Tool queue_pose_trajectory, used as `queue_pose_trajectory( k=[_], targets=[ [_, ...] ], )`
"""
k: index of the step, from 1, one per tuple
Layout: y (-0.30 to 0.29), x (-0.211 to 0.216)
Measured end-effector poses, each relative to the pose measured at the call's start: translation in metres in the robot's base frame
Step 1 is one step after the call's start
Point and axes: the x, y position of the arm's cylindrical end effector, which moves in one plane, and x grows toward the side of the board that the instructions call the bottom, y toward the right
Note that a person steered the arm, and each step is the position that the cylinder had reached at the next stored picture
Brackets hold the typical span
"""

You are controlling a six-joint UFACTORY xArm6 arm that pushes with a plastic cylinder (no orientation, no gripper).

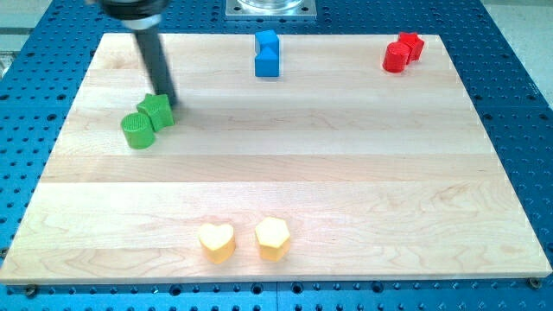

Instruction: Separate the blue cube from the triangle

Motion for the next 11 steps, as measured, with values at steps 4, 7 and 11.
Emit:
queue_pose_trajectory(
  k=[4, 7, 11],
  targets=[
    [0.034, -0.144],
    [0.22, -0.144],
    [0.146, -0.111]
  ],
)
